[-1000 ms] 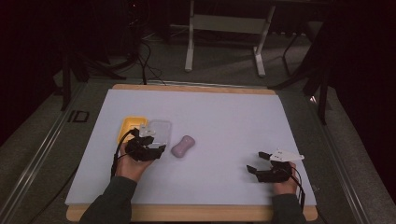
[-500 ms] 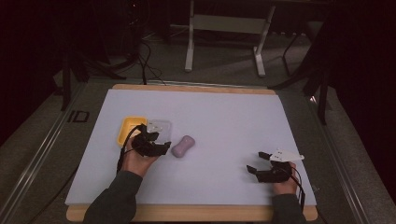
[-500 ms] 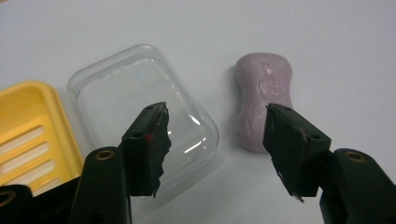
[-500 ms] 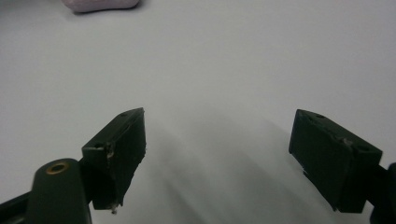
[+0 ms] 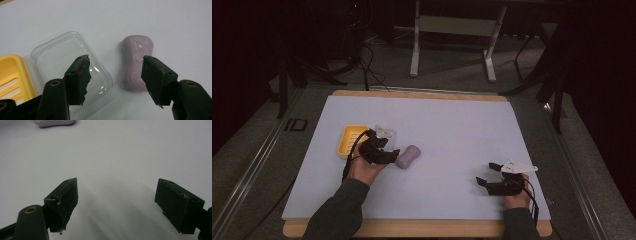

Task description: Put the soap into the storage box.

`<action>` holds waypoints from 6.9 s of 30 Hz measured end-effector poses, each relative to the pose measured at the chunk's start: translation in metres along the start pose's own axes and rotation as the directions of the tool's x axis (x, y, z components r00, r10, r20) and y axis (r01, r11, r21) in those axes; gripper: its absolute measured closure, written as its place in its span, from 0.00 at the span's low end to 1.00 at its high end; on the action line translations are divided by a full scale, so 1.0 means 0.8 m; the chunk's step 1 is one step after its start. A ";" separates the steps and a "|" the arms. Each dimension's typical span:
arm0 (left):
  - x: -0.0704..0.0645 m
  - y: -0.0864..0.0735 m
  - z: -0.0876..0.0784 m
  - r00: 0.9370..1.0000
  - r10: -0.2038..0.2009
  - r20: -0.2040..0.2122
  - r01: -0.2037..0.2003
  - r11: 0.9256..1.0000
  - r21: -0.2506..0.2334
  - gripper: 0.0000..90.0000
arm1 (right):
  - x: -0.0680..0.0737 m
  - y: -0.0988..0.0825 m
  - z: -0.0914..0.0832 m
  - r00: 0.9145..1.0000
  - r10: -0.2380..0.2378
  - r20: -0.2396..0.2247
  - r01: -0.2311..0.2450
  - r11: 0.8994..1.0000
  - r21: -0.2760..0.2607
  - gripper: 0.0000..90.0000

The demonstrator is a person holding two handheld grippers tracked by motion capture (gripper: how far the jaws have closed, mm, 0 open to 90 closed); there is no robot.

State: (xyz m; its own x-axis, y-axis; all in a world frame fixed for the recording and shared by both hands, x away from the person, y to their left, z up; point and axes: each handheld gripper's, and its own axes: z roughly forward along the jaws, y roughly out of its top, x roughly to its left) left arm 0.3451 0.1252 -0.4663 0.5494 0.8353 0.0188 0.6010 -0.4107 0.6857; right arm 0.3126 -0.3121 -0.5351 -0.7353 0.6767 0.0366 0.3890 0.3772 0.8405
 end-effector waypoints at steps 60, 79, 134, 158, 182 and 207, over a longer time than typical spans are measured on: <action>-0.033 0.040 0.066 0.994 0.064 0.086 -0.080 0.977 0.199 0.33 | 0.000 0.000 -0.001 1.000 -0.004 0.000 0.004 1.000 -0.006 0.20; -0.030 0.049 0.083 0.991 0.068 0.113 -0.098 0.954 0.282 0.36 | 0.000 0.000 -0.001 1.000 -0.002 -0.001 0.002 1.000 -0.006 0.20; -0.052 0.051 0.103 0.965 0.193 0.179 -0.258 0.827 0.500 0.54 | 0.002 0.000 0.000 1.000 -0.013 0.000 0.013 1.000 -0.002 0.20; -0.046 0.054 0.093 0.960 0.186 0.210 -0.269 0.823 0.500 0.56 | 0.001 0.000 0.000 1.000 -0.012 0.001 0.012 1.000 -0.003 0.20; -0.018 0.066 0.063 0.977 0.141 0.161 -0.201 0.863 0.463 0.56 | 0.001 -0.001 -0.002 1.000 -0.007 0.001 0.007 1.000 -0.013 0.20; 0.014 0.067 0.045 0.989 0.087 0.124 -0.134 0.879 0.458 0.56 | 0.001 -0.001 -0.002 1.000 -0.011 0.002 0.011 1.000 -0.015 0.20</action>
State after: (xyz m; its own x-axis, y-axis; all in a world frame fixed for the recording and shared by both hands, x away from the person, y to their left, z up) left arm 0.4042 0.0995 -0.4557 0.6670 0.7449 -0.0118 0.7201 -0.6406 0.2666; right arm 0.3108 -0.3124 -0.5348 -0.7386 0.6736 0.0269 0.3729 0.3750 0.8487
